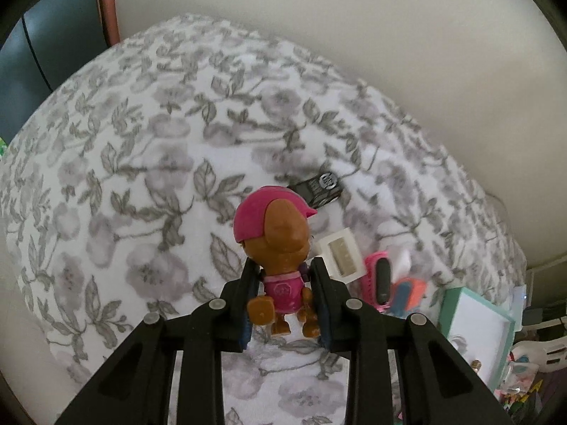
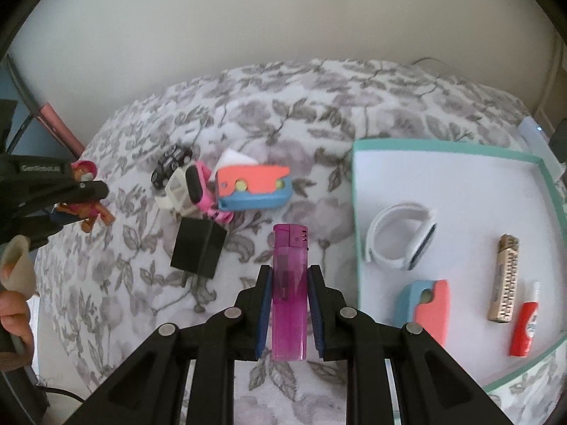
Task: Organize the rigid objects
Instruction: 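Carry pink lighter with right gripper while left gripper carries dog figurine over tray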
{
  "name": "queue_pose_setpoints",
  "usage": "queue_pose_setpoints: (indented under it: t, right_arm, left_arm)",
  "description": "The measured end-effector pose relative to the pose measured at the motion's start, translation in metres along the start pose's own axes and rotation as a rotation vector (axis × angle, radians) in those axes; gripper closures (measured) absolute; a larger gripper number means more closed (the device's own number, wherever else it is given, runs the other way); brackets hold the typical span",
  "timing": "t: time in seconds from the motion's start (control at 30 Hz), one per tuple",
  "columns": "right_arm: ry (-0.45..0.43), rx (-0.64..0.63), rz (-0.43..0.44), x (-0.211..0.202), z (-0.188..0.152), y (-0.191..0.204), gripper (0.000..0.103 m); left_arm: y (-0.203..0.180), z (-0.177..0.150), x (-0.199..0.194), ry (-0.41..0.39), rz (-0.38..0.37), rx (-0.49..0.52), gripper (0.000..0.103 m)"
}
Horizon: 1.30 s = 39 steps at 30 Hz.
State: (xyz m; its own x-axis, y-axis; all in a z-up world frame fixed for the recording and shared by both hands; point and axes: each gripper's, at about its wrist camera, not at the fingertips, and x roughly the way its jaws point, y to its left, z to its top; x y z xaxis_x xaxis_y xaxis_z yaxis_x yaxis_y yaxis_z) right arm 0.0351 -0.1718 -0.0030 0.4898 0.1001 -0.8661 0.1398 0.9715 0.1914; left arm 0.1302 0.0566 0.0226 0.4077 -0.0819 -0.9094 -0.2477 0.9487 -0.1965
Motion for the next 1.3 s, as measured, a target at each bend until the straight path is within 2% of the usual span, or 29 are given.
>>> queue_pose_setpoints:
  t: [0.3,0.5,0.87,0.97,1.17,1.3]
  right_arm:
    - [-0.070,0.085,-0.062,-0.028,0.009,-0.045,0.082]
    - [-0.047,0.168,-0.091,-0.029,0.005,-0.083,0.082]
    - [-0.030,0.277,-0.190,-0.034,-0.006,-0.142,0.082]
    - [-0.030,0.307,-0.230,-0.037,-0.009,-0.158,0.082]
    - [-0.037,0.360,-0.364,-0.046,-0.016,-0.188,0.082]
    - [-0.019,0.393,-0.380,-0.044,-0.023,-0.200,0.082]
  left_arm:
    - [-0.031,-0.009,-0.033,-0.069,-0.054,0.055,0.073]
    - [-0.065,-0.026,-0.041,-0.062,-0.079,0.127,0.073]
    - [-0.134,-0.069,-0.036,-0.003,-0.134,0.295,0.072]
    - [-0.154,-0.087,-0.031,0.032,-0.161,0.347,0.072]
    - [-0.195,-0.121,-0.025,0.070,-0.193,0.462,0.072]
    - [-0.215,-0.140,-0.019,0.107,-0.200,0.515,0.072]
